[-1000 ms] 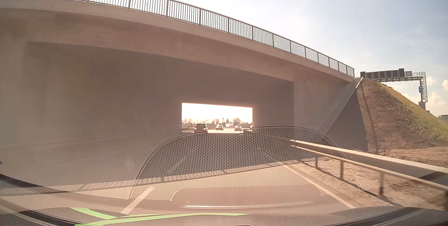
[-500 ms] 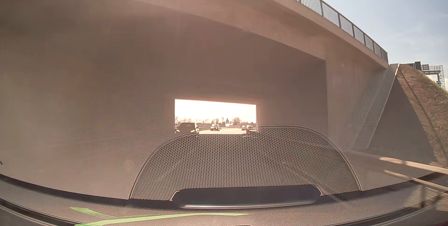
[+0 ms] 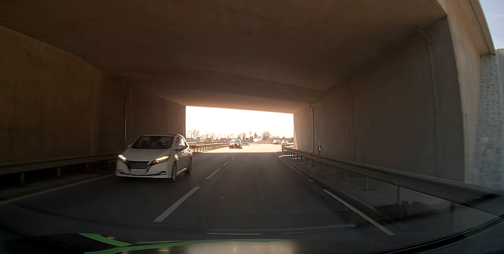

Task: Follow the waypoints while adhering to traffic rules and regulations

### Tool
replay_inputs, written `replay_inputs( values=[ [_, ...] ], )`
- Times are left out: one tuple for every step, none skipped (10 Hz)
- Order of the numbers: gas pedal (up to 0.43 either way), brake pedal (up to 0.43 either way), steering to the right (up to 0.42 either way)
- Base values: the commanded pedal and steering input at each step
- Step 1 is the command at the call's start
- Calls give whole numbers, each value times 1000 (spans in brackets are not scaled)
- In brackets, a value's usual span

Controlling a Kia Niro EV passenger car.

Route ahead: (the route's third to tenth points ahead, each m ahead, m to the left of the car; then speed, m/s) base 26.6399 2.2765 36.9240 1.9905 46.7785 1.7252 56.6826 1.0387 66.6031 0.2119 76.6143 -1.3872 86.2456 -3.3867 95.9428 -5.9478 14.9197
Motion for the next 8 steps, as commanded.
replay_inputs(
  values=[
    [110, 0, 0],
    [110, 0, 0],
    [110, 0, 0],
    [110, 0, 1],
    [110, 0, 2],
    [110, 0, 3],
    [110, 0, 4],
    [110, 0, 4]
  ],
)
